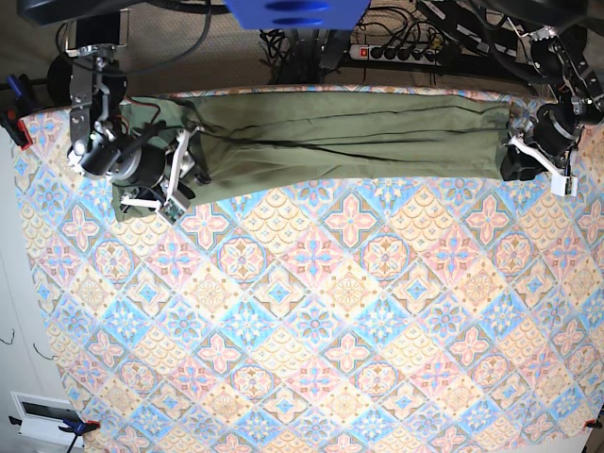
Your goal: Layout the t-shirt on the table in an organized manner, then fold the t-shirt properly
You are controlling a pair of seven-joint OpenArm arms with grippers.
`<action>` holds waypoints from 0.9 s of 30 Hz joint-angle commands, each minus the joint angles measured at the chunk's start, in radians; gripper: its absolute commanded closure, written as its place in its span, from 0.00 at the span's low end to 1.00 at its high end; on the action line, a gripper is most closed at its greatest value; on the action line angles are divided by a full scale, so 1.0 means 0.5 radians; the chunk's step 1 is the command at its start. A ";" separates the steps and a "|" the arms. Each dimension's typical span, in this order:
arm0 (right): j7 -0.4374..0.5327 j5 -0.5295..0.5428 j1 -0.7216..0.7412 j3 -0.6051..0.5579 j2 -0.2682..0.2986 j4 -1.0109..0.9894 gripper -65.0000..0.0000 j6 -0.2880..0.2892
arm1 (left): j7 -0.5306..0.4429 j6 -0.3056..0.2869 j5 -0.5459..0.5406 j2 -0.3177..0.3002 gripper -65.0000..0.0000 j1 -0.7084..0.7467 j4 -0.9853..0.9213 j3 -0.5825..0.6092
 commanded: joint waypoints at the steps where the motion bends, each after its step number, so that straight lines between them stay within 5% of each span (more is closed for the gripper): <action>1: -0.002 -0.051 0.032 -0.030 -0.013 0.002 0.68 0.010 | -0.039 -0.006 -0.039 -0.037 0.65 -0.004 0.026 -0.012; 6: 0.004 -0.269 0.146 -0.048 -0.092 -0.124 0.68 0.010 | -0.036 -0.006 -0.042 -0.037 0.65 0.014 0.026 -0.019; 14: 0.167 -0.296 0.198 -0.033 -0.080 -0.084 0.68 0.010 | -0.033 -0.012 -0.060 -0.089 0.64 0.113 0.029 -0.025; 20: 0.176 -0.296 0.185 -0.033 -0.086 -0.069 0.68 0.010 | 0.176 -0.015 -0.064 -0.239 0.37 0.162 0.029 -0.025; 27: 0.176 -0.296 0.185 -0.042 -0.086 -0.066 0.68 0.010 | 0.182 -0.015 -0.057 -0.267 0.36 0.162 0.020 0.018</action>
